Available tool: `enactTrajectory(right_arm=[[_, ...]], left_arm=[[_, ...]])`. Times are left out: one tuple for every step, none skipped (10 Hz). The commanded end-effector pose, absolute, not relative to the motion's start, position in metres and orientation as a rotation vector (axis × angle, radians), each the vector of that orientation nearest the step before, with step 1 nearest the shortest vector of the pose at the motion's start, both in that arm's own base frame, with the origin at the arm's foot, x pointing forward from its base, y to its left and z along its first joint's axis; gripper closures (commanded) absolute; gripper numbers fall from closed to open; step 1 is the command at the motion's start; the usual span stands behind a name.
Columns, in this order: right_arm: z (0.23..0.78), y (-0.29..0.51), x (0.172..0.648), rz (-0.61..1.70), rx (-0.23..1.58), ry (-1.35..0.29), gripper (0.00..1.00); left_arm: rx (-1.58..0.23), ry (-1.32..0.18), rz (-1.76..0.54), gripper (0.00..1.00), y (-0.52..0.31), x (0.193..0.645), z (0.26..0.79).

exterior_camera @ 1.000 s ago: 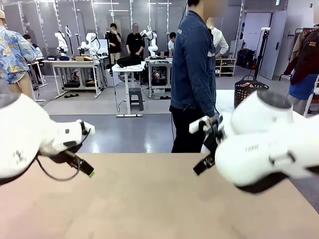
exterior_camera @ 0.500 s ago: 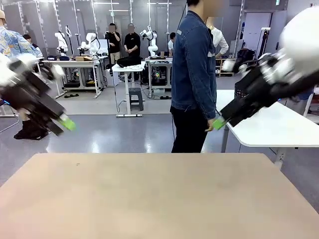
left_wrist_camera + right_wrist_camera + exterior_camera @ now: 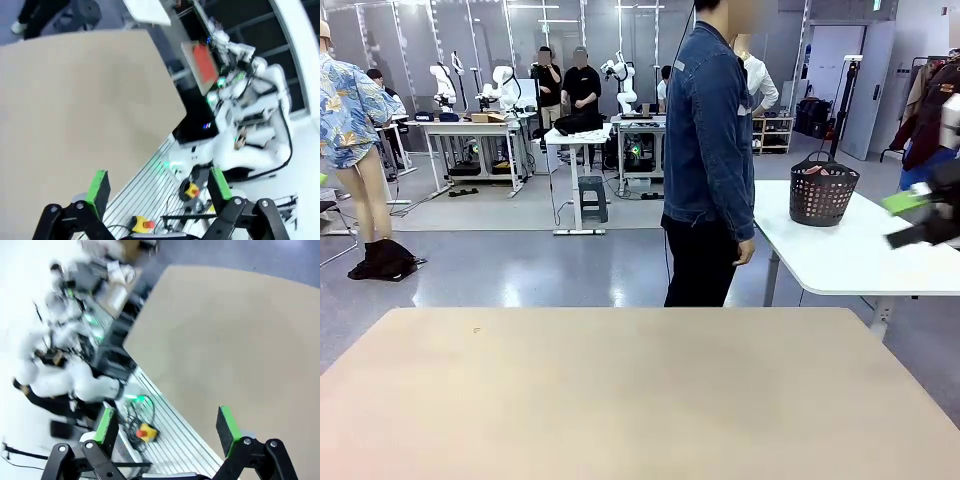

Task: Fold the towel.
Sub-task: Grab the top end of the 100 cm Hotel Towel extended by the human.

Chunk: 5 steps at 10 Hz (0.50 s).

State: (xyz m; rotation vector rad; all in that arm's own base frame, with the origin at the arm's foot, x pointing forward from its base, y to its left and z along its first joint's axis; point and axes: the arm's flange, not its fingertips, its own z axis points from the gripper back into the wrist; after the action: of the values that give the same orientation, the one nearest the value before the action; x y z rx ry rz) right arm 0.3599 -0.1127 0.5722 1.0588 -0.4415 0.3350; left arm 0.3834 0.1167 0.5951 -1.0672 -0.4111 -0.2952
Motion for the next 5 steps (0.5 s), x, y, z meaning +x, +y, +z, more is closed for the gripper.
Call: enactTrajectory(right_arm=[[0.557, -0.161, 0.358, 0.204, 1.170, -0.523, 0.00], [0.552, -0.184, 0.347, 0.168, 1.202, -0.544, 0.00], [0.550, -0.201, 0.338, 0.124, 1.201, -0.559, 0.00], [0.548, -0.215, 0.329, 0.103, 1.189, -0.566, 0.00], [0.546, -0.225, 0.322, 0.074, 1.185, -0.579, 0.00]], left_arm=[[-1.168, -0.445, -0.227, 0.00, 0.158, 0.377, 0.577], [-1.196, -0.457, -0.208, 0.00, 0.181, 0.368, 0.575], [-1.200, -0.475, -0.213, 0.00, 0.200, 0.356, 0.575], [-1.224, -0.514, -0.205, 0.00, 0.214, 0.342, 0.578], [-1.237, -0.534, -0.156, 0.00, 0.220, 0.337, 0.578]])
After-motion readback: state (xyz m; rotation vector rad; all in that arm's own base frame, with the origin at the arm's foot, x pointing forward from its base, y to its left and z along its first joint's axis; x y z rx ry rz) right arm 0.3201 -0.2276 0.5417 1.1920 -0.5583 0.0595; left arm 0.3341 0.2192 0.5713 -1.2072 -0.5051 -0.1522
